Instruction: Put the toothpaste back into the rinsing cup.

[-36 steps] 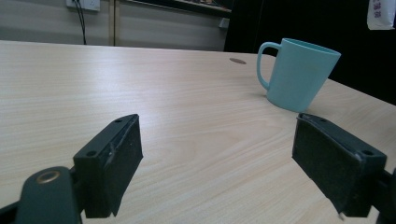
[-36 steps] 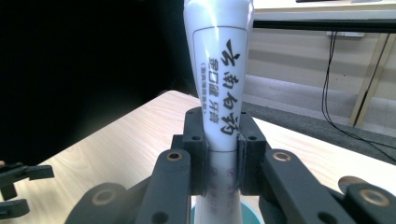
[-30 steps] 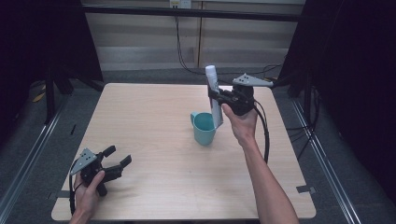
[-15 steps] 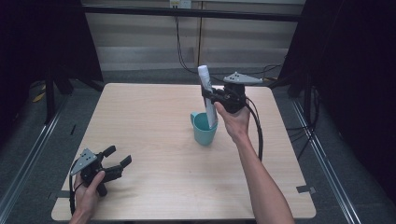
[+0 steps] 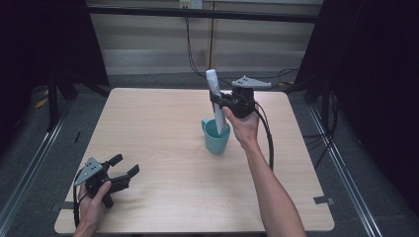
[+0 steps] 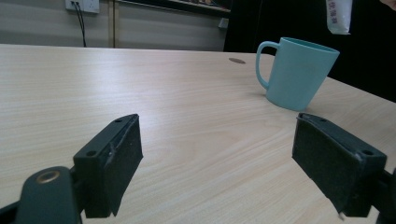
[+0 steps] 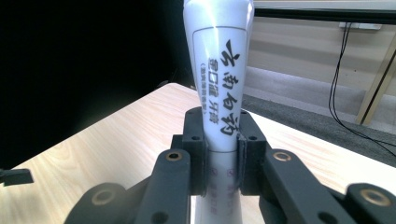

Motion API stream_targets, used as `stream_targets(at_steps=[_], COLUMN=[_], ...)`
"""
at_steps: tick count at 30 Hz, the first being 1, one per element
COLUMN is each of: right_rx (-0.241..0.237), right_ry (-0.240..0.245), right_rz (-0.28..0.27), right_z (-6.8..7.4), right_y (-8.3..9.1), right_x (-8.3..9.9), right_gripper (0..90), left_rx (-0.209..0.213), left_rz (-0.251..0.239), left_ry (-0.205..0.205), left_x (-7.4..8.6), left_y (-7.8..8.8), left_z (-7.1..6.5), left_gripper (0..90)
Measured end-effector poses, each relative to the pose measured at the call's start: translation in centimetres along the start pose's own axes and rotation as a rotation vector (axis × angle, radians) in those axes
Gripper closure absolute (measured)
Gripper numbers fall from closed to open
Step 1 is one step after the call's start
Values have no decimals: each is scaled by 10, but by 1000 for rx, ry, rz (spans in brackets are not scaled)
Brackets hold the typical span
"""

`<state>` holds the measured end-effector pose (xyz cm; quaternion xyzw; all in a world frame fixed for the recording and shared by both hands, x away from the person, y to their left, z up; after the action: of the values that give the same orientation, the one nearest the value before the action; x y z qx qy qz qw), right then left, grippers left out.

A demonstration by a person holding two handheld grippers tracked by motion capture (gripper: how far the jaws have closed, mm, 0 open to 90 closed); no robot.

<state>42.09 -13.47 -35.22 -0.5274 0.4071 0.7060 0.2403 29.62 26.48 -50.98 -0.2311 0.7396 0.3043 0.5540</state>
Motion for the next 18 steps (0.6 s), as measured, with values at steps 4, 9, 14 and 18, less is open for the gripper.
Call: stream_targets(at_steps=[4,9,14,18], right_rx=[10,31,27,44], right_ry=[-3,-12,-11,8], right_rz=[18,36,48,63], right_z=[-5,-8,-7,-6], right_y=[-8,-16,-21,-22], right_x=[5,10,15,19], right_gripper=[776,775,773,774], left_rx=[-2,3,3,-1], left_rz=[0,-5,-4,-1], left_ry=[4,8,2,0], left_x=[0,0,0,0], left_y=[0,0,0,0], left_z=[1,-1,-1,0], left_gripper=[158,158,158,158])
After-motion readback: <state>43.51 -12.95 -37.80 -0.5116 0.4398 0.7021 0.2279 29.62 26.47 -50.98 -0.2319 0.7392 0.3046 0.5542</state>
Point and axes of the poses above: each handheld gripper's, and its own axes: y roughly backward along the jaws, x roughly out of its underside, z roughly to its left, the point moved 2 cm from there along -y, roughly forward along the jaws, and after that the axes turned 5 degrees about x, right-handed, at the moved point
